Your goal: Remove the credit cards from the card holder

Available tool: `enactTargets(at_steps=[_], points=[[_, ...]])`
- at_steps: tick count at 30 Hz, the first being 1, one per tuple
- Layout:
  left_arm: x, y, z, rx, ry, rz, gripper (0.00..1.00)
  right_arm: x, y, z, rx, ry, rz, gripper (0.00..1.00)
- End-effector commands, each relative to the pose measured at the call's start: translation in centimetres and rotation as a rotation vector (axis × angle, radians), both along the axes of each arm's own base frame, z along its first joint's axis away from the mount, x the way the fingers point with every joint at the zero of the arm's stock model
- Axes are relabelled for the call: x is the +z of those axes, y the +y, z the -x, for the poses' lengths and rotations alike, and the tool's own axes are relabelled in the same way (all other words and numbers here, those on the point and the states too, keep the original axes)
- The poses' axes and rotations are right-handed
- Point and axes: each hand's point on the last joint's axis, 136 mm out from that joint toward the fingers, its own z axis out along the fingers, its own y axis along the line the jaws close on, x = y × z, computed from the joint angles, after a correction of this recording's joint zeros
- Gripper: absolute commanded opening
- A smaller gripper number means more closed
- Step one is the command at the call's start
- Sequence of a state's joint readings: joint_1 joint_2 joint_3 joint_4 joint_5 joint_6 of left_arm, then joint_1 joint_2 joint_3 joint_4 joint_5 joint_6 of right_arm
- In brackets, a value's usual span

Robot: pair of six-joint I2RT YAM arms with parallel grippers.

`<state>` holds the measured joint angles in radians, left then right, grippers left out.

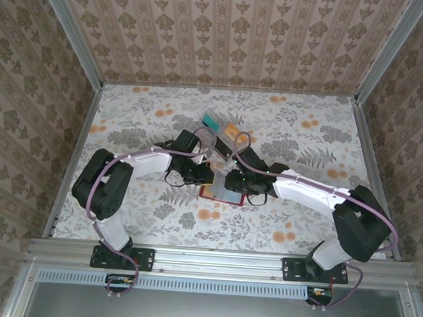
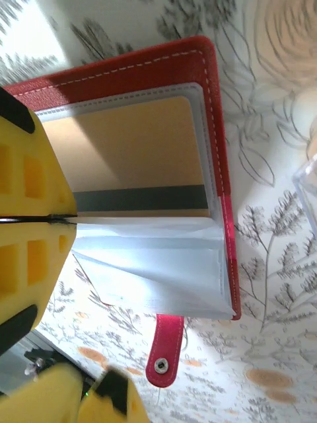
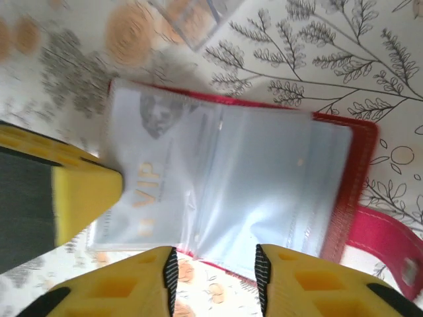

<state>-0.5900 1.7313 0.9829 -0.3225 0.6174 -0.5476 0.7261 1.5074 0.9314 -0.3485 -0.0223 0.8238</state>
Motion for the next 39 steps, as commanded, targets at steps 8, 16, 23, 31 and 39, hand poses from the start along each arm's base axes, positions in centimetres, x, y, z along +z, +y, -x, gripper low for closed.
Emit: enactTargets(at_steps=[8,16,23,31,39], points=[[1.4,2.6,0.8,0.029,-0.045,-0.09,0.2,3.4,-3.4,1.4,-0.127,-0.043,-0.015,0.61],[4.0,-1.9,1.4,-0.028,-0.062,0.082,0.5,4.2,-4.8,2.6,-0.19,-0.055,-0.056,0.63],[4.8,-4.8,2.4,-0.067,-0.039,0.157,0.62,4.8,-5.6,3.0,-0.212,-0.071,-0.061,0.64],[4.7,-3.2,1.4,0.043,-0.002,0.133,0.74,4.5,-4.6,3.1,-0.181,-0.05,-0.086,0.62],[3.4,0.7,-0.9,0.143,-0.016,0.061,0.62,2.7,-0.9,1.7,-0.127,-0.004,-0.059,0.42]])
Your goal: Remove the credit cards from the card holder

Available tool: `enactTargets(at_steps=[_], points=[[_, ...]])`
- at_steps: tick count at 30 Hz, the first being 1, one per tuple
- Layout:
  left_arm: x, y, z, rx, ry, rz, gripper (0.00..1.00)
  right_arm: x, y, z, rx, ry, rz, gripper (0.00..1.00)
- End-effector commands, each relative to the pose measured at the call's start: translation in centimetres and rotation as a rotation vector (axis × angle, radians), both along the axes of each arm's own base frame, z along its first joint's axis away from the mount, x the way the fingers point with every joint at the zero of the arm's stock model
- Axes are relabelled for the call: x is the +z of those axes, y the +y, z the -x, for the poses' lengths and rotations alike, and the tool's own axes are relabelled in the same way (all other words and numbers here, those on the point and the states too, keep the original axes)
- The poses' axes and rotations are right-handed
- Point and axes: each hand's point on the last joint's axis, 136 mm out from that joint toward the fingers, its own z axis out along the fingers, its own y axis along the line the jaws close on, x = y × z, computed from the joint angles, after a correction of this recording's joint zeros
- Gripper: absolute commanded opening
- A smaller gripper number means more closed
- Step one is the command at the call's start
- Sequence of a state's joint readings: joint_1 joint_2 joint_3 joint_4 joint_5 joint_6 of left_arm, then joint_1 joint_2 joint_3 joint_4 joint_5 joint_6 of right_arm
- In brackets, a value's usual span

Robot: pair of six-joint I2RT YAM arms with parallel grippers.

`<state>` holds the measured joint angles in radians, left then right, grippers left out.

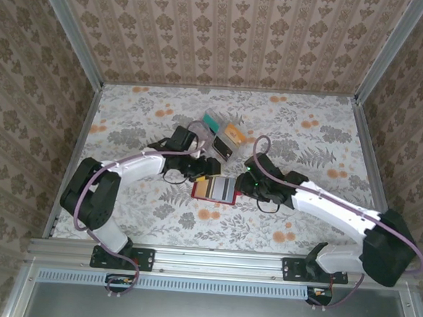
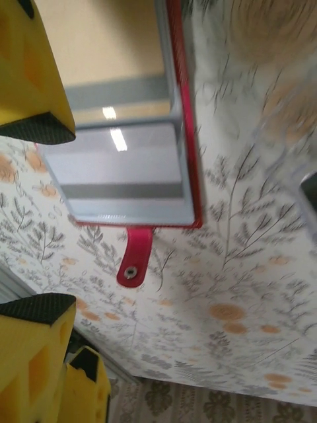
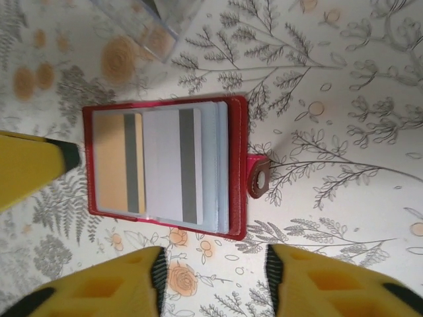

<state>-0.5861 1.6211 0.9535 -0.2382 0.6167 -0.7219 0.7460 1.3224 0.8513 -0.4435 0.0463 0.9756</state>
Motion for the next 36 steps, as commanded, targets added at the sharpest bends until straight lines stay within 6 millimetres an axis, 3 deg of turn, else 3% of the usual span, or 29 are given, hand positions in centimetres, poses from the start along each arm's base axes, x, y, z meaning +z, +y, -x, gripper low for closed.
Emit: enactTargets(at_steps=[1,9,17,27,36], points=[[-0.6,1.6,0.1,0.018,0.006,-0.045,0.59,0.1,2.6,-1.1,0.021,-0.004,-0.012,0.41],[-1.3,2.1,-0.5,-0.012,0.01,-0.081,0.5,-3.5,6.3,-3.0,0.045,0.054,0.04,0.28],[-1.8,1.0,0.2,-0.028,0.081,-0.017,0.42,-5.6,5.2,-3.7,-0.016,0.09,0.101,0.27],[-3.3,-0.2,0.4,-0.056,0.136,-0.01,0.35,-6.8,4.0,-4.3,-0.055,0.126,0.135,0.28],[-3.6,-0.2,0.0,-0.062,0.154,-0.039,0.27,-7.9,5.1,-4.3,-0.006,0.165,0.1,0.26]])
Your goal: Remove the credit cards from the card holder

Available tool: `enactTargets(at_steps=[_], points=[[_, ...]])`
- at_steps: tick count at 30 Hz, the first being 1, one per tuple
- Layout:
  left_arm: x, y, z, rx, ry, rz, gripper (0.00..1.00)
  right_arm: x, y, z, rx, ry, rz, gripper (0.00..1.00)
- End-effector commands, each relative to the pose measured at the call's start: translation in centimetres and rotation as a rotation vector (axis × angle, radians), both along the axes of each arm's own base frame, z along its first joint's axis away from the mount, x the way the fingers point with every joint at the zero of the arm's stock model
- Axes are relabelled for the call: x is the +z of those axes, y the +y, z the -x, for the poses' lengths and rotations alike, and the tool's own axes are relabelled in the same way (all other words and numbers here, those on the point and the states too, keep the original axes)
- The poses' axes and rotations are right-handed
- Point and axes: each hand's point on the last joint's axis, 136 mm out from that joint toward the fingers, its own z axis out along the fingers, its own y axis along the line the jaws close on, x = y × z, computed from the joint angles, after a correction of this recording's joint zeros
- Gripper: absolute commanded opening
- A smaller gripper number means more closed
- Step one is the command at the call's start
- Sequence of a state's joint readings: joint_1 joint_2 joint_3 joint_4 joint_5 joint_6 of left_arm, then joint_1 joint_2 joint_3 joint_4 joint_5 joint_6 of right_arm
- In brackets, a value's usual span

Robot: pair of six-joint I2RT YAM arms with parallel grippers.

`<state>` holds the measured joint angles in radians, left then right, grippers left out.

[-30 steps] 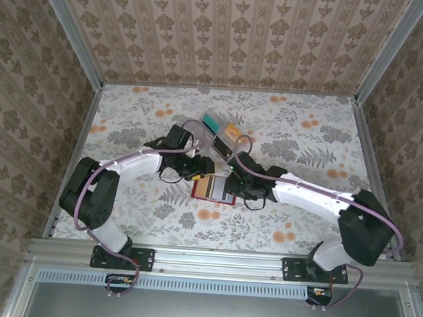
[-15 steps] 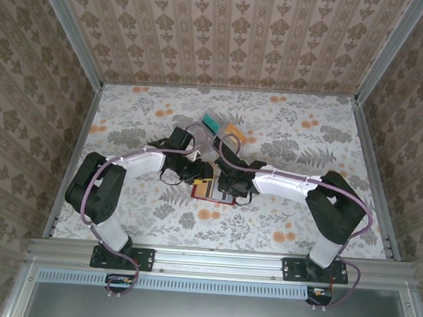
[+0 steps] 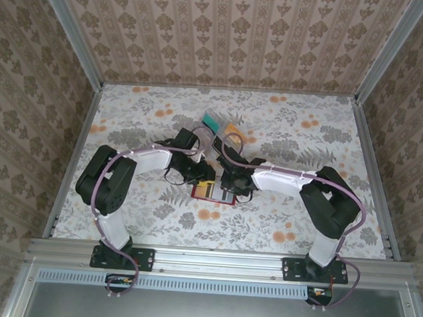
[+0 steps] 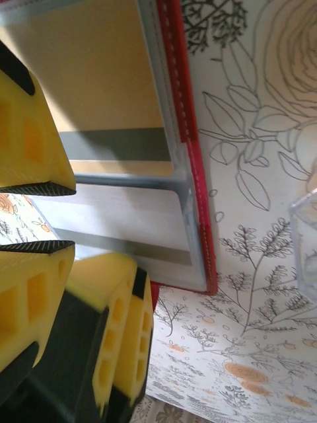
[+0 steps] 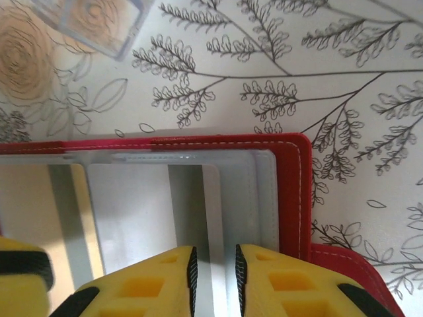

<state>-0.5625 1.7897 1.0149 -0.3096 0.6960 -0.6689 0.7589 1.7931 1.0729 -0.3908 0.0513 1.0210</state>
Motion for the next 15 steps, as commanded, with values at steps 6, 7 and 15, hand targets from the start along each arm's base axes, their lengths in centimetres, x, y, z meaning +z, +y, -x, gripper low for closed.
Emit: enactTargets(at_steps=[6,7,15], points=[[-0.2,-0.5,-0.2,-0.018,0.038,0.013,0.26,-0.6,0.3,-0.1,0.012,0.031,-0.003,0.26],[-0.3,-0.5,-0.2,-0.02,0.042,0.013,0.26,-0.7,0.1,-0.1,0.009,0.035,0.0,0.26],[-0.7,-0.4,0.1,-0.035,0.057,0.004,0.29,-1.6,-0.2,0.4,0.004,0.069,0.016,0.25]])
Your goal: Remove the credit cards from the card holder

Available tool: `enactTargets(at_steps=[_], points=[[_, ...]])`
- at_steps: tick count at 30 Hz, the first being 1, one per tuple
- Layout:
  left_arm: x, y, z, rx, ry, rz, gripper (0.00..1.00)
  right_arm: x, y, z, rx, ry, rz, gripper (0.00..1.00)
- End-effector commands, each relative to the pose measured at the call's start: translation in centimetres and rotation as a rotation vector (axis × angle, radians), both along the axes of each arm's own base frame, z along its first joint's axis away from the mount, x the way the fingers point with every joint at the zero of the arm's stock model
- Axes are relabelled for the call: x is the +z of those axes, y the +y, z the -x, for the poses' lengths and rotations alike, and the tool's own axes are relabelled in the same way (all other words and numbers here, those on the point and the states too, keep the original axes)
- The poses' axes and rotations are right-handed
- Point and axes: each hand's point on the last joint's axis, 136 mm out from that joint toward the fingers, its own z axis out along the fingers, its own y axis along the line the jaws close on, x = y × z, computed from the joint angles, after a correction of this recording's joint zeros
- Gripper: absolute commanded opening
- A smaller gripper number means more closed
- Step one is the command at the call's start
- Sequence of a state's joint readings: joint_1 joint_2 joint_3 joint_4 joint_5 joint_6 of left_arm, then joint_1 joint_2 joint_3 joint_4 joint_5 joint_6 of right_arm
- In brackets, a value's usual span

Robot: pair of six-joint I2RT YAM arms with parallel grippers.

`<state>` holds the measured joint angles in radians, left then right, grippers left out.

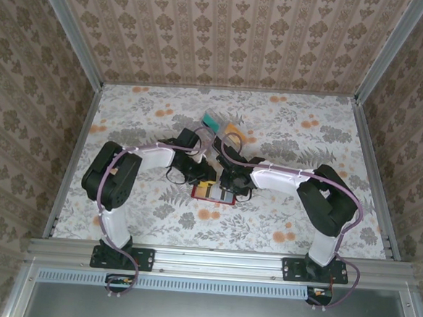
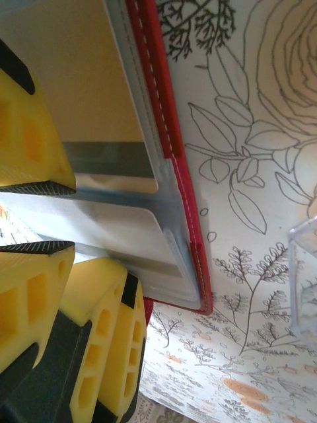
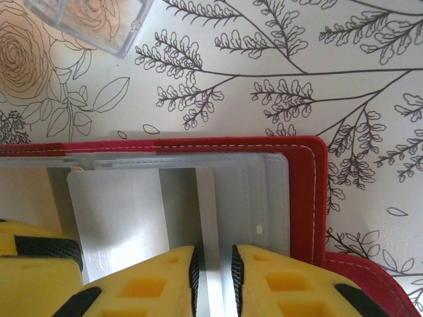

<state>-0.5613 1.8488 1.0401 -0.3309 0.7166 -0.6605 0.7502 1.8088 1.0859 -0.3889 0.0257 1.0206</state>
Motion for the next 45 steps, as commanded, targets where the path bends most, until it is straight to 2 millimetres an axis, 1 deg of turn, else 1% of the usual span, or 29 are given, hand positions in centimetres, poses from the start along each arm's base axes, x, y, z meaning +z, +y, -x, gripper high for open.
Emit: enactTargets(at_steps=[1,6,12,16,21,23,28,34,37,43,45], points=[[0.6,-0.3,-0.1,-0.023,0.003,0.017,0.29,-1.5,-0.5,0.6,0.003,0.053,0.035,0.25],[0.3,-0.4,-0.1,-0.04,0.002,0.027,0.28,-1.7,-0.5,0.8,0.003,0.059,0.035,0.25],[0.5,-0.9,0.0,-0.062,0.003,0.07,0.27,-1.8,-0.6,0.8,0.0,0.064,0.037,0.25],[0.3,-0.1,0.0,-0.064,0.002,0.07,0.25,-1.6,-0.7,0.8,-0.003,0.062,0.037,0.25],[0.8,-0.1,-0.2,-0.071,-0.003,0.11,0.24,-1.7,-0.8,1.0,-0.004,0.066,0.042,0.25],[0.6,-0.2,-0.2,-0.069,-0.004,0.114,0.25,-1.8,-0.8,1.0,-0.006,0.069,0.039,0.25],[-0.7,0.3,-0.3,-0.063,0.001,0.067,0.29,-1.9,-0.9,1.2,-0.008,0.072,0.04,0.25],[-1.0,0.0,-0.2,-0.071,0.002,0.064,0.33,-2.1,-0.9,1.3,-0.013,0.077,0.034,0.25],[-1.0,-0.2,-0.1,-0.073,0.005,0.075,0.28,-2.1,-0.9,1.4,-0.011,0.079,0.033,0.25],[-0.8,-0.8,-0.1,-0.081,0.005,0.095,0.24,-2.2,-0.8,1.4,-0.011,0.078,0.031,0.25],[-0.8,-0.8,-0.1,-0.082,0.003,0.097,0.2,-2.2,-0.8,1.4,-0.011,0.079,0.031,0.25]])
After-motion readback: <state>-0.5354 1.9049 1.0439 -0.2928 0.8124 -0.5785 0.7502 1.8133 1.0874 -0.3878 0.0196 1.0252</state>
